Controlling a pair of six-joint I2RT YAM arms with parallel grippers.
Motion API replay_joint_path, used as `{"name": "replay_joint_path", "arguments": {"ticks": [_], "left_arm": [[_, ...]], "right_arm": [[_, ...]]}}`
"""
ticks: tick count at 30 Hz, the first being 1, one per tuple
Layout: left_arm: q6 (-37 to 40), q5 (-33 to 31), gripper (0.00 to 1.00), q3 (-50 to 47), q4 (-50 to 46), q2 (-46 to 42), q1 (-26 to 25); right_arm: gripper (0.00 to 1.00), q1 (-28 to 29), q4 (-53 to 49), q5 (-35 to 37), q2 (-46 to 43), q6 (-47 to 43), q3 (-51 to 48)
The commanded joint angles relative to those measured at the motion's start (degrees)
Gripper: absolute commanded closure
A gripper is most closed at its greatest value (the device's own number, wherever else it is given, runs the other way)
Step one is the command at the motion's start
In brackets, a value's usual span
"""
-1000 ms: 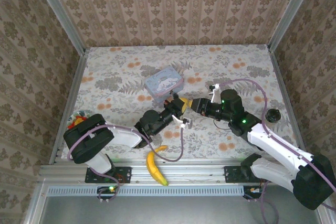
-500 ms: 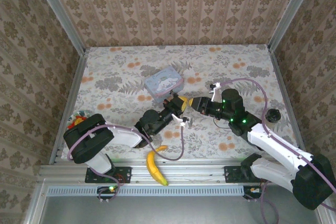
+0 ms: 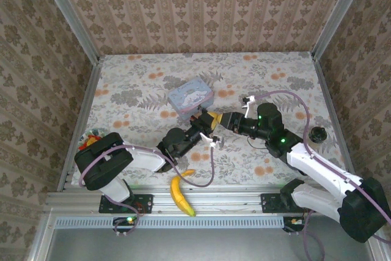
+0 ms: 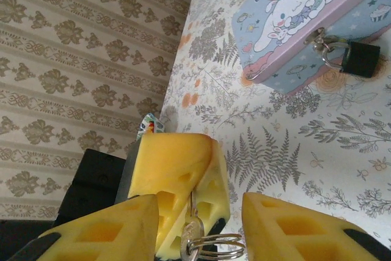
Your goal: Unlock the padlock with the key
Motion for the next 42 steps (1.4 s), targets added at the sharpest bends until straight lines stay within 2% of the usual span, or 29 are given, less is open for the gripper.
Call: {"name": "replay_joint_path", "arguments": {"ticks": [1,6,15,19,21,28,31,33,37,42], "left_arm": [[-2.1,0.1,1.0,1.3,1.0,-0.2,-0.4],[-2.3,-0.3,1.0,1.4,1.0,-0.4,-0.3],[-2.3,-0.6,1.0,1.4,1.1,-0.2,-0.3],[-2.4,0.4,1.0,1.5,1.1,-0.4,-0.3],[-2.4,0.7,1.0,1.6,1.1,-0.7,-0.3],[-2.2,1.3,1.0,1.6,1.0,-1.8,-0.4],[1.4,2.0,1.0,1.8,0.8,-1.6,-0.2],[5.7,2.1,1.0,2.1,0.7,-1.4,-0.3],[13.5,2.4,1.0,2.1,0.1,-2.6,-0.1],[17.8,3.1,1.0,1.7,-3.8,-6.9,-0.3]], "right_arm": [[0.57,0.1,2.8,-1.3,1.4,0.0,-0.3],[0.58,0.1,7.6,-2.9,3.9,1.0,-0.6],[0.67,0.2,10.5,-3.6,4.3,1.3,-1.3],[0.51,0.2,11.2,-2.8,4.7,1.3,-2.1],[0.46,0.2,11.5,-2.6,5.1,1.2,-2.2],[0.43,0.2,19.0,-4.6,7.8,3.9,-3.2],[0.47,0.2,23.6,-6.9,9.4,6.2,-3.4],[0.49,0.1,23.0,-7.4,9.5,6.0,-2.9],[0.47,-0.4,13.2,-4.4,5.2,1.5,-2.4],[0.48,-2.5,8.4,-3.7,-3.1,-0.6,-4.3]]}}
